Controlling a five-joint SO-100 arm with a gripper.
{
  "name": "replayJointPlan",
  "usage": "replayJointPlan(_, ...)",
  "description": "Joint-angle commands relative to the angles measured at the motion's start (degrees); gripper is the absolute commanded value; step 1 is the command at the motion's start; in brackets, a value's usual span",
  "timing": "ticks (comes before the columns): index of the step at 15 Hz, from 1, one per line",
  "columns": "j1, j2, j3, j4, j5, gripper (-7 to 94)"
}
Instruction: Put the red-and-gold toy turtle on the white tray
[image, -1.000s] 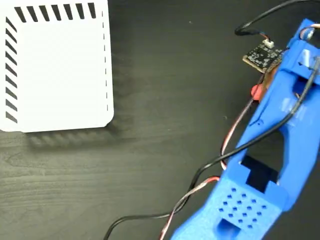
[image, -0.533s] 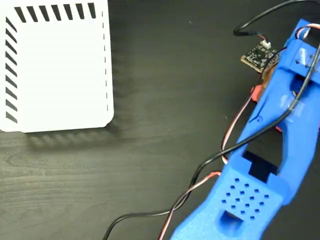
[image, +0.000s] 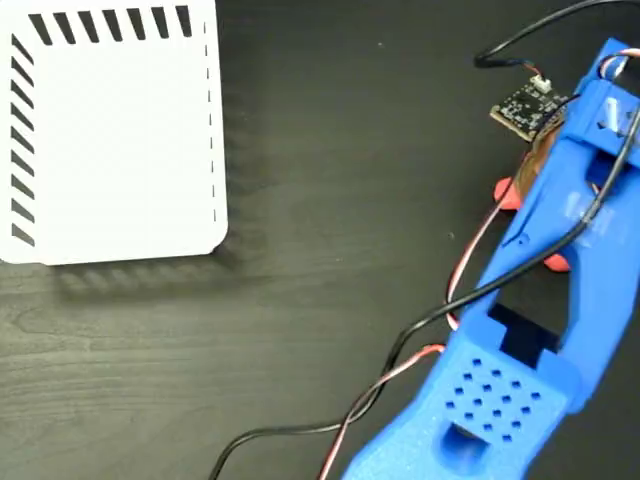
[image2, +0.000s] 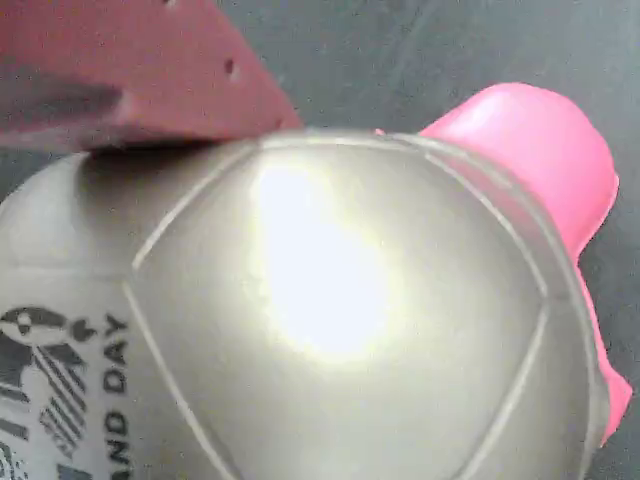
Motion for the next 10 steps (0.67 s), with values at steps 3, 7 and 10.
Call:
replayJointPlan(3,2.55,15.12,-5.71,4.22,-4.57,0)
replayJointPlan(7,0.53,31.99,-4.57,8.00,-13.62,0)
replayJointPlan(10,-1.76,37.97,-1.14,8.35,-14.68,0)
